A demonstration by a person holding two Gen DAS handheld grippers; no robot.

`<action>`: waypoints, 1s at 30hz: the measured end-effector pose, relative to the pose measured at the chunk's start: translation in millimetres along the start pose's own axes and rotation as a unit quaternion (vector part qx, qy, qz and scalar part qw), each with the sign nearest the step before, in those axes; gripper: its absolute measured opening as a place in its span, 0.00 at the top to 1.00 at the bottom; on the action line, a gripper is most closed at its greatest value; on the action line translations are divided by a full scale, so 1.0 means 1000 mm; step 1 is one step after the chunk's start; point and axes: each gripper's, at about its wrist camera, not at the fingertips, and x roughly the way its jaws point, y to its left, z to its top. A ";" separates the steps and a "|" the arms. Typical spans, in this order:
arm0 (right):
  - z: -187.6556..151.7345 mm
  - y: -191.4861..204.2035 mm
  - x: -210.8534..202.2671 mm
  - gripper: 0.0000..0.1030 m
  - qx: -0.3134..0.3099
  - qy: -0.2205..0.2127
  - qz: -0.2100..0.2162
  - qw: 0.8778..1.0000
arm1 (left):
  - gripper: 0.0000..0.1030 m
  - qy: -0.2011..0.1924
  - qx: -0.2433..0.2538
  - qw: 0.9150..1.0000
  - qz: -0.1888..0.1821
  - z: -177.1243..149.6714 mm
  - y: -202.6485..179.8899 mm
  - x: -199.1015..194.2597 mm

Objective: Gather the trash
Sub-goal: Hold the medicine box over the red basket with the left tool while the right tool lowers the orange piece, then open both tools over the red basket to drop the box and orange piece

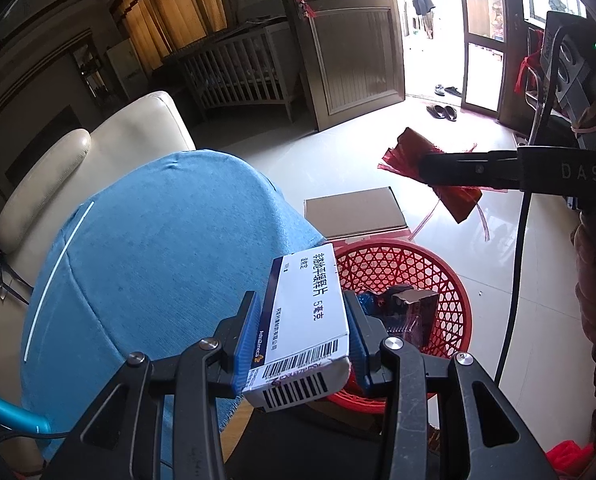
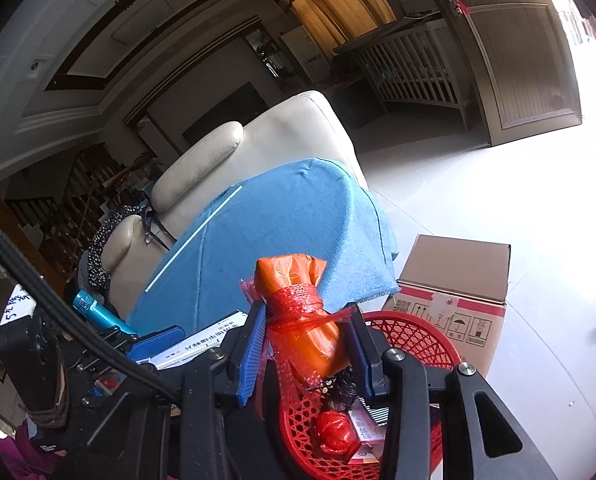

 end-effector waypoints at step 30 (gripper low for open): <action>0.003 0.005 0.005 0.60 -0.005 0.022 -0.011 1.000 | 0.57 0.015 -0.005 1.000 -0.013 0.000 0.000 0.007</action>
